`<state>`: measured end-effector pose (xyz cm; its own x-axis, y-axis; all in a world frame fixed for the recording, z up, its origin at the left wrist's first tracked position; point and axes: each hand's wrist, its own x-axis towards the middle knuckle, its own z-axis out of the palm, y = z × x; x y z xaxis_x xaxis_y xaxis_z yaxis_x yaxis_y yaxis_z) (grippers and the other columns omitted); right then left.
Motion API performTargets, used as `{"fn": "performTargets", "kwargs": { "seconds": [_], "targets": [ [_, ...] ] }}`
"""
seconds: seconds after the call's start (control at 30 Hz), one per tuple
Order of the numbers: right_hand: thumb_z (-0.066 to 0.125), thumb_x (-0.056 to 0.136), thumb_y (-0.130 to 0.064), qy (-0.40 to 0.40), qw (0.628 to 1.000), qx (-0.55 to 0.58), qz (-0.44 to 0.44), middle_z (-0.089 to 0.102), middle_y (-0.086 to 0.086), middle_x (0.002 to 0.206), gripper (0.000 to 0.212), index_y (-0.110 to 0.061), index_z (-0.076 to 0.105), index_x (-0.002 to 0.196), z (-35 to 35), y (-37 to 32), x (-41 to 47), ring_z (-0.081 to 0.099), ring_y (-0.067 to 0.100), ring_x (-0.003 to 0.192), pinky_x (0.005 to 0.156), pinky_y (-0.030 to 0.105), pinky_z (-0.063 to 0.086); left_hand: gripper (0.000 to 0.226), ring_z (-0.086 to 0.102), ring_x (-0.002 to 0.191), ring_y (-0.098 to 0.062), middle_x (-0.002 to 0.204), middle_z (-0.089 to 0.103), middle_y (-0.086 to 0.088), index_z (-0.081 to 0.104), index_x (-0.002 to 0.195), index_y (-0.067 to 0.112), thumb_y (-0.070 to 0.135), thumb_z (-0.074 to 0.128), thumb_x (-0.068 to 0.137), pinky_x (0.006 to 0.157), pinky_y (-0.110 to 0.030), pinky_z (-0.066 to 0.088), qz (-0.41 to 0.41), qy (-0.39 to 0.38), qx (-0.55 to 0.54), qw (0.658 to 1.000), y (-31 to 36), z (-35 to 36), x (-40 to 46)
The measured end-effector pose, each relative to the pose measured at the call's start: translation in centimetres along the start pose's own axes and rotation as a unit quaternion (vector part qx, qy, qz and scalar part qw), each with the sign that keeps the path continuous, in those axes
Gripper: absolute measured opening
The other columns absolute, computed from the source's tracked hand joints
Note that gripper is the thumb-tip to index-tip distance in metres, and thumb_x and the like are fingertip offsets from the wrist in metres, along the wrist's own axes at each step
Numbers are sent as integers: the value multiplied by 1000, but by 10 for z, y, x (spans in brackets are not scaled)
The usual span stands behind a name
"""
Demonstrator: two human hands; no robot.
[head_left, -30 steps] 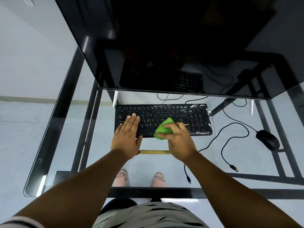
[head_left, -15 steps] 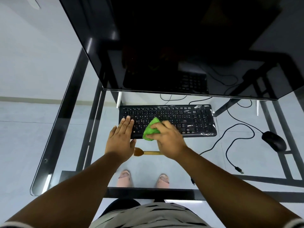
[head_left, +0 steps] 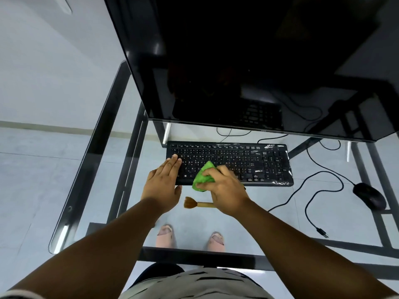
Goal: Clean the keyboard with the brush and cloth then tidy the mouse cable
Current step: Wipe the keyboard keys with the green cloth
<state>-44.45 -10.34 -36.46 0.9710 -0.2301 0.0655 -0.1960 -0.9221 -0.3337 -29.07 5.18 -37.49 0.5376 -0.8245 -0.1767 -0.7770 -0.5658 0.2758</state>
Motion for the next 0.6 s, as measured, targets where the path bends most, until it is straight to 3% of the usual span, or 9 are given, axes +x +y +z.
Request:
{"fn": "performTargets", "kwargs": {
  "seconds": [0.17, 0.3, 0.37, 0.43, 0.6],
  "targets": [
    [64, 71, 1, 34, 999, 2, 21, 62, -9, 102, 40, -33, 78, 88, -8, 21, -9, 45, 21, 92, 73, 37, 52, 82, 20, 145, -15, 162, 10, 4, 7, 155, 21, 51, 48, 90, 115, -36, 20, 16, 2, 28, 999, -5, -5, 4],
    [50, 74, 5, 167, 972, 89, 136, 62, -12, 102, 46, -25, 77, 96, -20, 44, -7, 47, 17, 90, 78, 19, 39, 97, 20, 143, -17, 162, 6, 4, 5, 154, 22, 67, 51, 81, 115, -38, 19, 11, 3, 28, 1000, 0, -12, 12],
    [48, 76, 1, 205, 948, 104, 221, 63, -6, 104, 44, -19, 76, 104, -24, 55, 7, 54, 27, 92, 85, 7, 29, 106, 12, 146, -16, 162, 1, 5, 2, 154, 23, 72, 55, 76, 117, -38, 13, 14, -8, 17, 1000, 4, -15, 19],
    [50, 81, 0, 191, 936, 102, 277, 61, -1, 109, 41, -17, 74, 110, -28, 61, 23, 51, 30, 96, 84, 3, 25, 114, 2, 149, -15, 162, -5, 6, -2, 154, 23, 75, 58, 71, 119, -37, 7, 20, -19, 12, 1000, 9, -17, 27],
    [47, 91, -7, 76, 943, 62, 318, 56, -5, 122, 43, -26, 65, 125, -34, 66, 53, 39, 24, 108, 93, 25, 39, 128, -11, 148, -13, 161, -13, 7, -8, 154, 23, 78, 62, 62, 121, -40, 0, 15, -47, 24, 998, 14, -19, 45]
  ]
}}
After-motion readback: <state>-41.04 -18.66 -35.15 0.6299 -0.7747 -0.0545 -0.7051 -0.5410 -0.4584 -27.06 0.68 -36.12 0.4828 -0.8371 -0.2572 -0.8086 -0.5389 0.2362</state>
